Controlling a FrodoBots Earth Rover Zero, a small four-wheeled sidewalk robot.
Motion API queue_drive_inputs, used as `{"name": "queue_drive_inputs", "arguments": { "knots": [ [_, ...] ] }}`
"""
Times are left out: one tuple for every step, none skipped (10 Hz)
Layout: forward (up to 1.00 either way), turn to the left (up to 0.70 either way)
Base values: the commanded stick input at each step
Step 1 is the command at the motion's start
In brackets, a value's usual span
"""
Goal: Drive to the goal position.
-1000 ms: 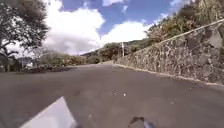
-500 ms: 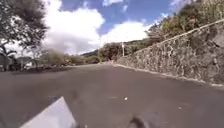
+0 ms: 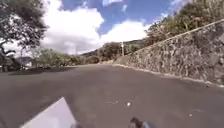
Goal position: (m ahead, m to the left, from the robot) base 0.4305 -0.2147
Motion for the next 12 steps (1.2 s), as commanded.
{"name": "queue_drive_inputs", "arguments": {
  "knots": [
    [0.45,0.00],
    [0.45,0.00],
    [0.45,0.00],
    [0.45,0.00],
    [0.45,0.00],
    [0.45,0.00],
    [0.45,0.00],
    [0.45,0.00],
    [0.45,0.00],
    [0.45,0.00],
    [0.45,0.00],
    [0.45,0.00]
  ]
}}
